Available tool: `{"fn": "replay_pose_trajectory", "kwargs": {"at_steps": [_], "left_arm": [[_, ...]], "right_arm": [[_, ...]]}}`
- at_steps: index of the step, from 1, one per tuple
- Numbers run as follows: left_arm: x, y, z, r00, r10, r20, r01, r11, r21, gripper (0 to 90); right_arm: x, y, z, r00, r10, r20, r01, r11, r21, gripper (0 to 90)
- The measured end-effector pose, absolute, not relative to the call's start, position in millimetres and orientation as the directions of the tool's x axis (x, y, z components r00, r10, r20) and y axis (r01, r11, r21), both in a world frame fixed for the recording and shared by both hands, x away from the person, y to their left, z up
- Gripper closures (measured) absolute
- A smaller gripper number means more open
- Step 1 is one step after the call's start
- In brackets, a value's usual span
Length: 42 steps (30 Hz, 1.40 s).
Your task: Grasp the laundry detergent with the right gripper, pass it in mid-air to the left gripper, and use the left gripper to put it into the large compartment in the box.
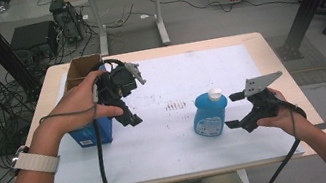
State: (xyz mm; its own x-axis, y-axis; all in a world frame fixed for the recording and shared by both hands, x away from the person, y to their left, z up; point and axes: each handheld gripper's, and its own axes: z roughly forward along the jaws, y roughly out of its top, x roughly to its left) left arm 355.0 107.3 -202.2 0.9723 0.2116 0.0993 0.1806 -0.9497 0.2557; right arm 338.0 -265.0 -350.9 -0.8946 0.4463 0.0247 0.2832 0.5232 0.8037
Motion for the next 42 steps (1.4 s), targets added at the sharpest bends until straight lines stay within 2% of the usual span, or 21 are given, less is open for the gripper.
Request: {"fn": "replay_pose_trajectory", "kwargs": {"at_steps": [42], "left_arm": [[357.4,108.6,-207.9,0.973,0.215,0.089,0.187,-0.949,0.252,9.1]], "right_arm": [[346.9,-240.7,-383.0,-0.891,0.452,0.05,0.271,0.439,0.857,5.6]]}}
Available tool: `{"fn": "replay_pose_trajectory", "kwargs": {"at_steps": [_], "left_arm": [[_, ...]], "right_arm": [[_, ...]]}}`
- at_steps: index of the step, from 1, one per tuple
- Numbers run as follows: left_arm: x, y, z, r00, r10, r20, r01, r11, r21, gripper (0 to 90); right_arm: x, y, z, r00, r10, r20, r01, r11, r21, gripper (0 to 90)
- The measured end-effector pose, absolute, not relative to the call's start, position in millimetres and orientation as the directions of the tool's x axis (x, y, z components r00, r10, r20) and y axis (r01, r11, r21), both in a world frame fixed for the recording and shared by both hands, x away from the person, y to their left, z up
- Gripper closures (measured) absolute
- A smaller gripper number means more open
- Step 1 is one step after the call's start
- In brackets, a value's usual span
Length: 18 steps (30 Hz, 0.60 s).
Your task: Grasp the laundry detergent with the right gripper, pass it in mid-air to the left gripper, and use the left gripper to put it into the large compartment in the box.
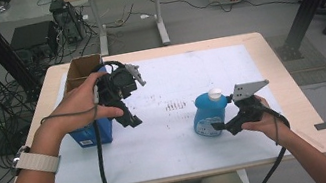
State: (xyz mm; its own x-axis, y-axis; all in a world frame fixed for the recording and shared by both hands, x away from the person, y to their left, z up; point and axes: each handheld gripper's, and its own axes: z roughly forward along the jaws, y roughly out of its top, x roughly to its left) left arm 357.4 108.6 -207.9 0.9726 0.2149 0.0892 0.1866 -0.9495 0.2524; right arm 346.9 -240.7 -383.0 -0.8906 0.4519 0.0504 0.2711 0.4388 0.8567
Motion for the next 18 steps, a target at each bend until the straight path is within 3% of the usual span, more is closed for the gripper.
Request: {"fn": "replay_pose_trajectory", "kwargs": {"at_steps": [18], "left_arm": [[358.2,106.6,-208.9,0.973,0.213,0.09,0.185,-0.949,0.254,9.1]], "right_arm": [[349.0,-235.2,-392.2,-0.896,0.439,0.064,0.257,0.397,0.881,13.3]]}}
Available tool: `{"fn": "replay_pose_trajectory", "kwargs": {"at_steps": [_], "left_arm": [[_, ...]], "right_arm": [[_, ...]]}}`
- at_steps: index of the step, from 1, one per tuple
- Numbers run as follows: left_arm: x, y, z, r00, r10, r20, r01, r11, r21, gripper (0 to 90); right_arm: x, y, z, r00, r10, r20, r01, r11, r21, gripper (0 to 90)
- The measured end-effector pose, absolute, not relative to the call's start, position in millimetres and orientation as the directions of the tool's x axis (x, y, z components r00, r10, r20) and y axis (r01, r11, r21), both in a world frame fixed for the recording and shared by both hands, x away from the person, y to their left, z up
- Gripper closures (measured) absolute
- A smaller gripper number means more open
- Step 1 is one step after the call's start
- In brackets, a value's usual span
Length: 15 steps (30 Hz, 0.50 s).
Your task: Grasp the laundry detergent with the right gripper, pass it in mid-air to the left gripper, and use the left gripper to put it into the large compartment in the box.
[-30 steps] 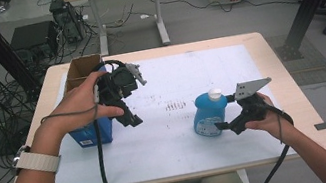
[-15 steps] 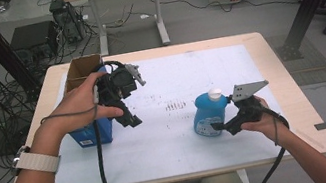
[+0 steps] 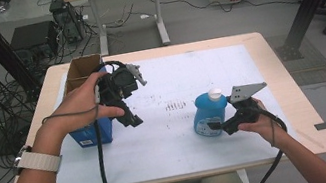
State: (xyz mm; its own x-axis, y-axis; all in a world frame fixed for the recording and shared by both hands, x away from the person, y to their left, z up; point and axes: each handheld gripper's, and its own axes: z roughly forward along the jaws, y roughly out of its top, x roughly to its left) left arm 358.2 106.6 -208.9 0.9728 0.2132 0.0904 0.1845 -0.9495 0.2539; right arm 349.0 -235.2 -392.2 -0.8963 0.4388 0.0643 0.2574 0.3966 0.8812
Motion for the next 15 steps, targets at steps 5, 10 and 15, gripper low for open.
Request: {"fn": "replay_pose_trajectory", "kwargs": {"at_steps": [5,10,15], "left_arm": [[358.5,106.6,-209.4,0.972,0.217,0.086,0.19,-0.949,0.252,9.1],[358.9,106.4,-209.9,0.973,0.216,0.086,0.189,-0.949,0.252,9.2],[358.9,106.2,-210.0,0.972,0.218,0.084,0.191,-0.949,0.251,9.2]], "right_arm": [[349.2,-233.5,-396.1,-0.898,0.433,0.075,0.26,0.386,0.885,17.7],[349.6,-232.8,-397.0,-0.898,0.434,0.071,0.251,0.374,0.893,21.7],[349.8,-232.0,-397.2,-0.903,0.426,0.063,0.239,0.374,0.896,26.4]]}}
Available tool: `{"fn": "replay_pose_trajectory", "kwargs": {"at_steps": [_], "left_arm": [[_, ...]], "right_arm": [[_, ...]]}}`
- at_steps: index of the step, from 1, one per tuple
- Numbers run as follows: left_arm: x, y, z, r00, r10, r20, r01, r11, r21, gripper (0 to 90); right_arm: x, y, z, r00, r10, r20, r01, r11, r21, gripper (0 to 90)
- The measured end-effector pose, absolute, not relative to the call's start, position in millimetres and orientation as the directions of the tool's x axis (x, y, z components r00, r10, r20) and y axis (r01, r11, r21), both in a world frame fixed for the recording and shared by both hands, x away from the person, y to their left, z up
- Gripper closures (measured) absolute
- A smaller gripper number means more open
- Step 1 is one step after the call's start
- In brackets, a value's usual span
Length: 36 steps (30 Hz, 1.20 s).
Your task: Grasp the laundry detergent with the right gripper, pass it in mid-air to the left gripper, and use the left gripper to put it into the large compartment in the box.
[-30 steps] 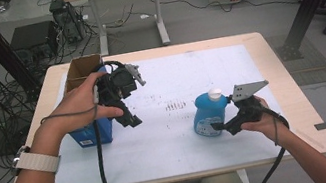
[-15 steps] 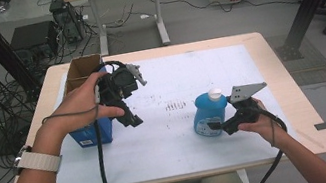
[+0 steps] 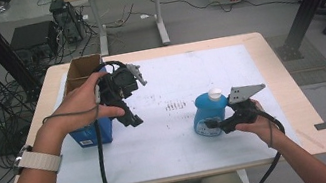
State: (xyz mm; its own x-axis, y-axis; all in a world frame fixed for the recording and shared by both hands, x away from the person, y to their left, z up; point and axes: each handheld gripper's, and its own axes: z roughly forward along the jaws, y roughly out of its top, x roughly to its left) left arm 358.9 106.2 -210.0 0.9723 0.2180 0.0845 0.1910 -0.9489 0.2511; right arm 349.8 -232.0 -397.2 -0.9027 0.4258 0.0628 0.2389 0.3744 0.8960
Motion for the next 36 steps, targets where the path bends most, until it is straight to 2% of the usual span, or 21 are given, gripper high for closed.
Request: {"fn": "replay_pose_trajectory", "kwargs": {"at_steps": [8,13,36], "left_arm": [[359.4,106.5,-210.6,0.972,0.22,0.083,0.193,-0.948,0.253,9.2],[359.9,106.3,-211.2,0.971,0.223,0.08,0.197,-0.948,0.251,9.1],[359.8,103.2,-210.1,0.973,0.215,0.081,0.189,-0.951,0.245,9.2]], "right_arm": [[350.8,-231.3,-398.1,-0.908,0.415,0.06,0.227,0.364,0.903,31.3],[351.0,-229.8,-399.2,-0.913,0.406,0.034,0.198,0.369,0.908,40.5],[349.8,-230.6,-398.5,-0.921,0.39,0.013,0.176,0.385,0.906,43.3]]}}
